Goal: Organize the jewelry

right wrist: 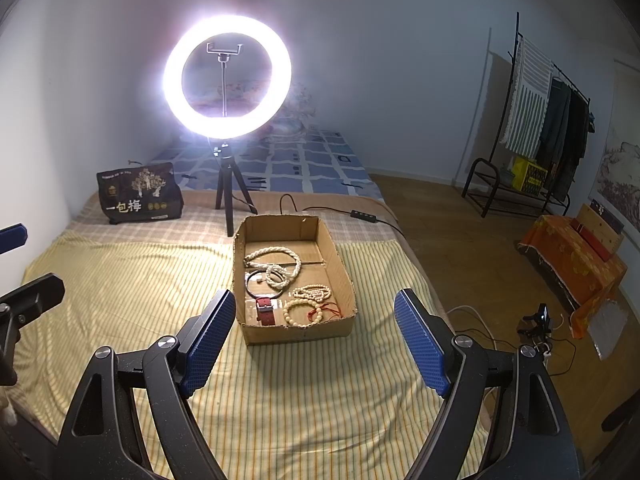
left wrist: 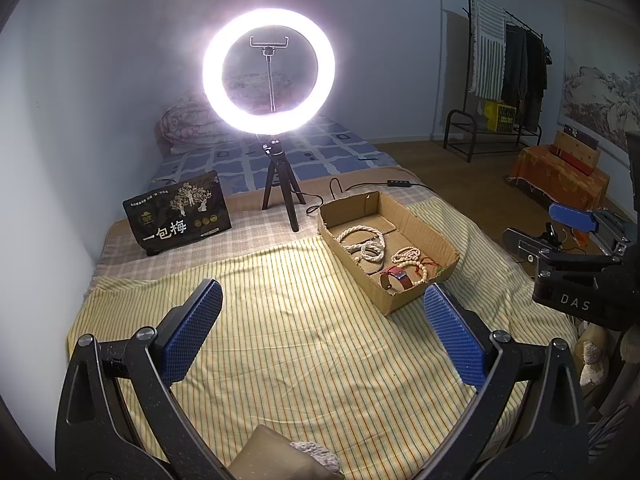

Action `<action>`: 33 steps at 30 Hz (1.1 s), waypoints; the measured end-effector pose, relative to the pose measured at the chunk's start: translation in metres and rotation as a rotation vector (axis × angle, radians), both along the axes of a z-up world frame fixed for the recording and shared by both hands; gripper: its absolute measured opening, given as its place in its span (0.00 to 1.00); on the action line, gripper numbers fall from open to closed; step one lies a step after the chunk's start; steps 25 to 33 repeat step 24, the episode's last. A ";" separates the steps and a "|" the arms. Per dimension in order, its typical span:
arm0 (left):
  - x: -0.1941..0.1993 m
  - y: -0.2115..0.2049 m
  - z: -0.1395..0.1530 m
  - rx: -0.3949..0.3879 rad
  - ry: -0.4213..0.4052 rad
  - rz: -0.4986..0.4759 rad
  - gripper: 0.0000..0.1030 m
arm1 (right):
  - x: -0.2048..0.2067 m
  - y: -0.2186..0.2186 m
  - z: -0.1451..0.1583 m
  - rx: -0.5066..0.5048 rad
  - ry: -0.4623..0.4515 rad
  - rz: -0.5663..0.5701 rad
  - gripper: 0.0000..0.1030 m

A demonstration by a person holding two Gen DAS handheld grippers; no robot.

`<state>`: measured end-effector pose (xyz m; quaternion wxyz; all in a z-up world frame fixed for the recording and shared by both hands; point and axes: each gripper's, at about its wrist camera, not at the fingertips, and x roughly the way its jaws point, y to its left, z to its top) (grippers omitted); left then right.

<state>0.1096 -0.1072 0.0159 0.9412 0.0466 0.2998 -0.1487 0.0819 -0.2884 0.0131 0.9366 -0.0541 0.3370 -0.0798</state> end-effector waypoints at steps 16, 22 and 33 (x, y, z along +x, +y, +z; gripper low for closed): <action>0.001 0.000 0.001 0.004 -0.003 -0.001 1.00 | 0.000 0.000 -0.002 -0.003 0.008 0.003 0.79; 0.005 0.000 0.002 0.010 -0.018 0.000 1.00 | -0.001 0.000 -0.003 -0.005 0.012 0.004 0.79; 0.007 0.001 0.002 0.013 -0.015 -0.003 1.00 | 0.000 0.000 -0.003 -0.004 0.013 0.003 0.79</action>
